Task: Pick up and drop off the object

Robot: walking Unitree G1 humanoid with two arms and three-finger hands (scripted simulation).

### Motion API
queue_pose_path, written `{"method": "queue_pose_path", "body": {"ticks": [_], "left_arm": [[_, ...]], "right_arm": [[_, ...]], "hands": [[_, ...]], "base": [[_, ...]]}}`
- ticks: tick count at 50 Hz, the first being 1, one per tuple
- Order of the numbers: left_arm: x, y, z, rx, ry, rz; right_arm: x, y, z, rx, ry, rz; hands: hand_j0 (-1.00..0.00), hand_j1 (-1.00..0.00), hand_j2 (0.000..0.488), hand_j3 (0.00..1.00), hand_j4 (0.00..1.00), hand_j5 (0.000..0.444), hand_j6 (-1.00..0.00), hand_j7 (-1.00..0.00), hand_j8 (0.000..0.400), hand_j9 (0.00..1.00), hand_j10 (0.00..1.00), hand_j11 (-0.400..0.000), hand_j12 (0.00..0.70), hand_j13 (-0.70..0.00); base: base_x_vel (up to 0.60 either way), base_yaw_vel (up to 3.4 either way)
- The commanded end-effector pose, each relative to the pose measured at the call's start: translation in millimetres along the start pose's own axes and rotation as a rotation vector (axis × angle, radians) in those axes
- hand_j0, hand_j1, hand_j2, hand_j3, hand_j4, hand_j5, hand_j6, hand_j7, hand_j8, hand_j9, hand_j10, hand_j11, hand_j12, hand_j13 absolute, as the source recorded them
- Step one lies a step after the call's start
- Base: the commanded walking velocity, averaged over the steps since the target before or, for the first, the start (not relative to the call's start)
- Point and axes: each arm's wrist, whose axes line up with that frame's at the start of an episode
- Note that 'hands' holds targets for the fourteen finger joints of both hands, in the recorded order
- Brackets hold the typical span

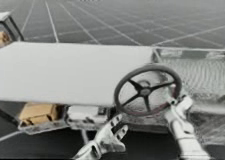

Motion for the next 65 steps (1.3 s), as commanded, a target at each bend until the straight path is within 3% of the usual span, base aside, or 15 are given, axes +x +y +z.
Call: {"method": "queue_pose_path", "body": {"ticks": [1, 24, 25, 26, 28, 31, 39, 43, 48, 50, 53, 57, 63, 64, 65], "left_arm": [[1, -6, 2, 0.024, 0.004, -0.002], [1, -6, 2, 0.024, 0.004, -0.002], [126, 4, 141, 0.025, -0.078, -0.002], [126, 13, 139, 0.025, -0.070, 0.006], [122, 0, 152, 0.058, -0.098, 0.034], [118, -16, 143, 0.079, -0.101, 0.028], [144, -67, 128, 0.162, -0.065, -0.120], [155, -92, 113, 0.223, -0.010, -0.172], [178, -145, 80, 0.322, 0.098, -0.275], [175, -156, 71, 0.341, 0.104, -0.292], [171, -160, 67, 0.347, 0.108, -0.303], [152, -146, 81, 0.315, 0.062, -0.272], [128, -127, 87, 0.278, 0.020, -0.120], [123, -125, 86, 0.289, 0.008, -0.094], [127, -126, 85, 0.261, 0.000, -0.085]], "right_arm": [[1, -3, 5, 0.038, -0.006, 0.003], [1, -3, 5, 0.038, -0.006, 0.003], [118, 158, 54, 0.043, -0.036, 0.079], [125, 167, 50, 0.033, -0.039, 0.074], [130, 167, 82, 0.068, -0.073, 0.097], [147, 173, 116, 0.060, -0.113, 0.100], [150, 84, 290, 0.095, -0.401, -0.035], [139, -59, 377, 0.182, -0.544, -0.264], [117, -251, 382, 0.323, -0.544, -0.526], [105, -289, 368, 0.348, -0.535, -0.590], [96, -299, 369, 0.355, -0.542, -0.599], [96, -257, 375, 0.332, -0.538, -0.539], [153, -225, 293, 0.322, -0.334, -0.522], [166, -223, 284, 0.307, -0.310, -0.517], [176, -219, 272, 0.281, -0.262, -0.515]], "hands": [[0.00, 0.00, 0.000, 1.00, 1.00, 0.000, 0.00, 0.00, 0.000, 1.00, 1.00, -0.400, 0.000, -0.700], [0.00, 0.00, 0.000, 1.00, 1.00, 0.000, 0.00, 0.00, 0.000, 1.00, 1.00, -0.400, 0.000, -0.700], [0.00, 0.00, 0.000, 1.00, 1.00, 0.000, 0.00, 0.00, 0.000, 1.00, 1.00, -0.400, 0.000, -0.700], [0.00, 0.00, 0.000, 1.00, 1.00, 0.000, 0.00, 0.00, 0.000, 1.00, 1.00, -0.400, 0.000, -0.700], [0.00, 0.00, 0.000, 1.00, 1.00, 0.000, 0.00, 0.00, 0.000, 1.00, 1.00, -0.400, 0.000, -0.700], [0.00, 0.00, 0.000, 1.00, 1.00, 0.000, 0.00, 0.00, 0.000, 1.00, 1.00, -0.400, 0.000, -0.700], [0.00, 0.00, 0.000, 1.00, 1.00, 0.000, 0.00, 0.00, 0.000, 1.00, 1.00, -0.400, 0.000, -0.700], [0.00, 0.00, 0.000, 1.00, 1.00, 0.000, 0.00, 0.00, 0.000, 1.00, 1.00, -0.400, 0.000, -0.700], [0.00, 0.00, 0.000, 1.00, 1.00, 0.000, 0.00, 0.00, 0.000, 1.00, 1.00, -0.400, 0.000, -0.700], [0.00, 0.00, 0.000, 1.00, 1.00, 0.000, 0.00, 0.00, 0.000, 1.00, 1.00, -0.400, 0.000, -0.700], [0.00, 0.00, 0.000, 1.00, 1.00, 0.000, 0.00, 0.00, 0.000, 1.00, 1.00, -0.400, 0.000, -0.700], [0.00, 0.00, 0.000, 1.00, 1.00, 0.000, 0.00, 0.00, 0.000, 1.00, 1.00, -0.400, 0.000, -0.700], [0.00, 0.00, 0.000, 1.00, 1.00, 0.000, 0.00, 0.00, 0.000, 1.00, 1.00, -0.400, 0.000, -0.700], [0.00, 0.00, 0.000, 0.93, 1.00, 0.034, 0.00, 0.00, 0.000, 1.00, 1.00, -0.400, 0.000, -0.700], [0.00, 0.00, 0.000, 0.21, 0.98, 0.383, 0.00, 0.00, 0.000, 1.00, 1.00, -0.400, 0.000, -0.700]], "base": [[0.22, 0.31], [0.19, 0.25], [0.00, 0.11], [0.00, 0.13], [0.00, 0.17], [0.00, 0.19], [0.00, 0.06], [0.00, -0.11], [0.00, -0.30], [0.00, -0.46], [0.00, -0.51], [0.00, -0.44], [0.00, -0.20], [0.00, -0.05], [0.00, -0.03]]}}
